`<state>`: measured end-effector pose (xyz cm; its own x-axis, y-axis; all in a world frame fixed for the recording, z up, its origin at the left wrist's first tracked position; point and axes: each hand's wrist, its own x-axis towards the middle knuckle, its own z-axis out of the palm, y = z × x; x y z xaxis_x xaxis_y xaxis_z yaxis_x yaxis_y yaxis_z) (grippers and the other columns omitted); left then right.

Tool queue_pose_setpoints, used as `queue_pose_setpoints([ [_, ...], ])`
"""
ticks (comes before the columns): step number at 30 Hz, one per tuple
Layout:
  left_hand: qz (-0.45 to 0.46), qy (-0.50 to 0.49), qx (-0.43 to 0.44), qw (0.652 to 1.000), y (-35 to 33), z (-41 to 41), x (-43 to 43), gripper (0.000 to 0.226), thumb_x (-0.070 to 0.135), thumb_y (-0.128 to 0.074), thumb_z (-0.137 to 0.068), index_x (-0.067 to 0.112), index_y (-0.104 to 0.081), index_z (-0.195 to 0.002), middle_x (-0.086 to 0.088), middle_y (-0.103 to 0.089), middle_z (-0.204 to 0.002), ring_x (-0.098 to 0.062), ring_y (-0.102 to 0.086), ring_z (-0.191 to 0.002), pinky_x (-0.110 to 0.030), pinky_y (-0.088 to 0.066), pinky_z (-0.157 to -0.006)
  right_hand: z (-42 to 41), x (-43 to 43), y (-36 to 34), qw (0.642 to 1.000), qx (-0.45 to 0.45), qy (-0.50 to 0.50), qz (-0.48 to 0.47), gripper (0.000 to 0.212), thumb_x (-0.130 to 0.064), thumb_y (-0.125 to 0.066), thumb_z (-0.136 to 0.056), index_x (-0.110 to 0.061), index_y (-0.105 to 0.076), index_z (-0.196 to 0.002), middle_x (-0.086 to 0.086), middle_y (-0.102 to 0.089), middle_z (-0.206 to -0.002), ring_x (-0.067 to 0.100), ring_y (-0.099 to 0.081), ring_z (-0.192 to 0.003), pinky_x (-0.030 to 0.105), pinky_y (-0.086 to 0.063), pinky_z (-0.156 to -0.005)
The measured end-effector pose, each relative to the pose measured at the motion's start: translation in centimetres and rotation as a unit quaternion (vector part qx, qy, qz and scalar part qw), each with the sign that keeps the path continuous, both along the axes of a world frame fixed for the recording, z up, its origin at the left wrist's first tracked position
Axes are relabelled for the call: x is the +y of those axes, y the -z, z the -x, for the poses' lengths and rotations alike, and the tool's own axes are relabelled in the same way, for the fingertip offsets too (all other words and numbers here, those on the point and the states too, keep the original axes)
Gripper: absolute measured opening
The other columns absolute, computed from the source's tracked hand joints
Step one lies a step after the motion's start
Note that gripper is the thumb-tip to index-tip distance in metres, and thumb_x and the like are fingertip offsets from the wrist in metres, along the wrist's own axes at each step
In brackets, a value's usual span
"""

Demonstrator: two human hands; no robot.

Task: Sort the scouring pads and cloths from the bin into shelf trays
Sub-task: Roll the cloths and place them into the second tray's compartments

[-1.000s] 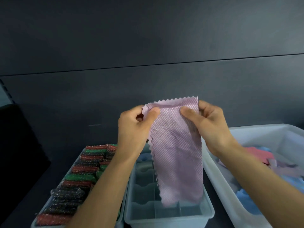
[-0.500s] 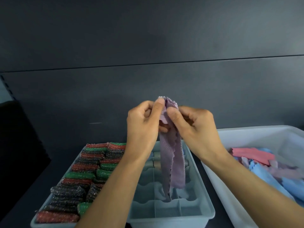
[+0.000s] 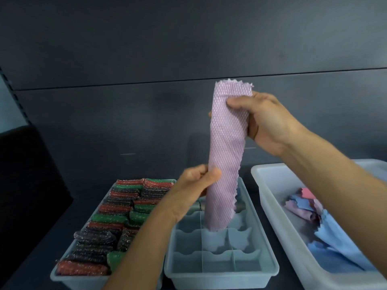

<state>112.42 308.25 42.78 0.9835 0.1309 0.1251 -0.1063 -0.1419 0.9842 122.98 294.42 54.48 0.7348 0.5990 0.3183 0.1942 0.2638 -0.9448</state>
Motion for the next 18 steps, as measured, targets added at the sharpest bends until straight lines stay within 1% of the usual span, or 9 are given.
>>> queue_pose_setpoints([
  [2,-0.008,-0.027,0.016,0.999,0.2,-0.2,-0.4,0.061,0.056,-0.055,-0.083,0.002,-0.069,-0.106,-0.008,-0.074,-0.104,-0.025,-0.07,-0.099,-0.04,-0.055,-0.092,-0.4,-0.1,-0.3,1.0,-0.006,0.004,0.006,0.021,-0.01,-0.058,-0.091,0.001,-0.066,-0.107,0.022,-0.069,-0.109,0.037,-0.066,-0.101,0.048,-0.05,-0.093],
  [4,-0.013,-0.043,0.025,0.999,-0.4,-0.2,-0.8,0.061,0.056,-0.053,-0.084,0.002,-0.07,-0.104,-0.007,-0.074,-0.102,-0.025,-0.07,-0.098,-0.04,-0.056,-0.091,-0.6,-0.4,-0.1,0.999,-0.031,0.001,0.013,0.012,-0.011,-0.059,-0.091,-0.007,-0.068,-0.098,0.013,-0.071,-0.098,0.027,-0.067,-0.088,0.041,-0.052,-0.08],
  [6,-0.02,-0.063,0.03,0.997,-1.0,-0.3,-1.2,0.055,0.052,-0.054,-0.088,0.002,-0.071,-0.102,-0.006,-0.075,-0.099,-0.023,-0.072,-0.094,-0.036,-0.058,-0.086,-0.4,-0.7,0.3,0.998,-0.054,-0.004,0.017,0.008,-0.012,-0.061,-0.09,-0.014,-0.068,-0.088,0.004,-0.069,-0.087,0.018,-0.064,-0.078,0.035,-0.048,-0.072],
  [9,-0.017,-0.103,0.048,0.993,-1.3,-0.6,-1.4,0.045,0.043,-0.055,-0.095,0.001,-0.072,-0.099,-0.005,-0.077,-0.092,-0.022,-0.073,-0.086,-0.035,-0.059,-0.079,0.6,-1.5,1.3,0.995,-0.098,-0.019,-0.014,0.004,-0.013,-0.068,-0.083,-0.014,-0.071,-0.086,0.004,-0.07,-0.086,0.018,-0.064,-0.08,0.035,-0.051,-0.074],
  [12,0.089,-0.135,0.096,0.982,-1.3,-1.2,-0.9,0.038,0.041,-0.054,-0.097,0.007,-0.071,-0.103,-0.008,-0.077,-0.095,-0.023,-0.071,-0.082,-0.033,-0.056,-0.069,1.9,-2.6,3.2,0.975,-0.218,-0.043,-0.024,0.011,-0.007,-0.073,-0.079,-0.007,-0.072,-0.091,0.004,-0.074,-0.092,0.015,-0.068,-0.088,0.028,-0.055,-0.085],
  [14,0.194,-0.13,0.119,0.965,-1.5,-1.5,-0.3,0.038,0.037,-0.05,-0.099,0.006,-0.068,-0.111,-0.013,-0.073,-0.106,-0.025,-0.069,-0.084,-0.032,-0.058,-0.065,2.4,-3.1,5.4,0.945,-0.321,-0.057,0.025,0.019,0.0,-0.071,-0.08,-0.008,-0.074,-0.097,0.002,-0.074,-0.102,0.014,-0.069,-0.099,0.028,-0.053,-0.091],
  [15,0.245,-0.119,0.124,0.954,-1.6,-1.5,-0.2,0.038,0.033,-0.046,-0.101,0.005,-0.067,-0.114,-0.016,-0.071,-0.11,-0.025,-0.066,-0.084,-0.031,-0.058,-0.061,2.3,-3.2,6.7,0.924,-0.375,-0.06,0.054,0.023,0.001,-0.069,-0.081,-0.009,-0.074,-0.1,0.002,-0.073,-0.108,0.014,-0.067,-0.107,0.031,-0.051,-0.095],
  [16,0.292,-0.106,0.126,0.942,-1.8,-1.5,0.0,0.039,0.031,-0.042,-0.101,0.004,-0.066,-0.113,-0.019,-0.068,-0.11,-0.025,-0.063,-0.083,-0.03,-0.057,-0.062,2.2,-3.2,8.0,0.899,-0.425,-0.062,0.079,0.025,-0.002,-0.066,-0.08,-0.01,-0.075,-0.103,0.002,-0.072,-0.112,0.015,-0.064,-0.113,0.035,-0.05,-0.098],
  [18,0.355,-0.088,0.133,0.921,-2.0,-1.4,0.2,0.047,0.039,-0.033,-0.101,0.003,-0.063,-0.111,-0.018,-0.067,-0.102,-0.027,-0.062,-0.084,-0.035,-0.054,-0.076,1.8,-3.2,10.2,0.857,-0.499,-0.052,0.12,0.029,-0.01,-0.061,-0.08,-0.012,-0.075,-0.104,0.001,-0.069,-0.119,0.015,-0.058,-0.12,0.04,-0.048,-0.1],
])
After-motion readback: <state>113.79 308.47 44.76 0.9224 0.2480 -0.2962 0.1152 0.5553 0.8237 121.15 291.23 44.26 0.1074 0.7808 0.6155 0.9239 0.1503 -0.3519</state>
